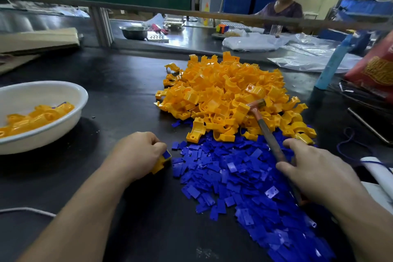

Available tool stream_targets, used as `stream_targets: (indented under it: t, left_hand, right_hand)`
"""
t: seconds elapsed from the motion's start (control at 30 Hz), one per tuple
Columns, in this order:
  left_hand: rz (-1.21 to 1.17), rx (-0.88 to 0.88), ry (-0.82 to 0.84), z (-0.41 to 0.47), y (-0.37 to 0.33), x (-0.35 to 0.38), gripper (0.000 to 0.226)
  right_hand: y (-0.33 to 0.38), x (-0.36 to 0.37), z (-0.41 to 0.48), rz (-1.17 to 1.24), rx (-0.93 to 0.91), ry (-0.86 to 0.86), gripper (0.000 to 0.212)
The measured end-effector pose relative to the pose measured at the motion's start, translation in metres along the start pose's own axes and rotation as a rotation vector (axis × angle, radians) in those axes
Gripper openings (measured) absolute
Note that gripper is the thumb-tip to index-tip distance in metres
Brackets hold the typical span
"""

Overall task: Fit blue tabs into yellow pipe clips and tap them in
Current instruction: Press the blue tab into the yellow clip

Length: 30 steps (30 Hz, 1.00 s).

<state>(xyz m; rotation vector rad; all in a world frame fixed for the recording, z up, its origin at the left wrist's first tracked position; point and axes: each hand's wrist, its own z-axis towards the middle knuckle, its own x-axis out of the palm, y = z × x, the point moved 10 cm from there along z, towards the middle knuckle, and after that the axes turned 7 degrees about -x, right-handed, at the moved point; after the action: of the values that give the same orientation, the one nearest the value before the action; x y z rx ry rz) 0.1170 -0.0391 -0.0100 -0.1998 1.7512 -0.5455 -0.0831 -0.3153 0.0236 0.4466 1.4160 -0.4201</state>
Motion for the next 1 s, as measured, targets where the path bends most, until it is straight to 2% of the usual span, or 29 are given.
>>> stream_targets:
  t: [0.17,0.27,0.33,0.43,0.5,0.57,0.7,0.87,0.93,1.0]
  left_hand:
    - [0.125,-0.021,-0.018,-0.010,0.012,-0.004,0.065]
    - [0.181,0.011,-0.113,-0.020,0.008,-0.003,0.060]
    - [0.183,0.027,-0.181,-0.025,0.005,-0.003,0.050]
    - [0.165,0.061,-0.233,-0.026,0.004,-0.003,0.041]
    - [0.149,0.072,-0.241,-0.025,0.006,-0.002,0.042]
    - [0.125,0.070,-0.236,-0.024,0.009,-0.002,0.046]
    - [0.075,0.055,-0.257,-0.025,0.016,-0.005,0.047]
    - [0.056,0.076,-0.260,-0.024,0.016,-0.004,0.045]
    - [0.053,0.070,-0.252,-0.023,0.017,-0.004,0.044]
    - [0.059,0.070,-0.245,-0.022,0.017,-0.004,0.043]
  right_hand:
    - [0.005,-0.007,0.002,-0.017,-0.036,-0.068,0.029]
    - [0.003,-0.014,0.001,0.084,-0.030,-0.122,0.025]
    - [-0.002,-0.016,-0.005,0.349,0.014,-0.110,0.019]
    - [0.010,-0.012,-0.027,0.900,0.095,-0.031,0.019]
    - [0.040,-0.010,-0.044,1.008,0.022,0.091,0.025]
    - [0.071,-0.003,-0.057,1.000,-0.067,0.204,0.034]
    - [0.106,0.007,-0.067,0.823,-0.204,0.247,0.030]
    - [0.122,-0.005,-0.075,0.709,-0.274,0.154,0.045]
    - [0.126,-0.009,-0.080,0.601,-0.340,0.095,0.050]
    - [0.135,-0.004,-0.084,0.457,-0.407,0.124,0.051]
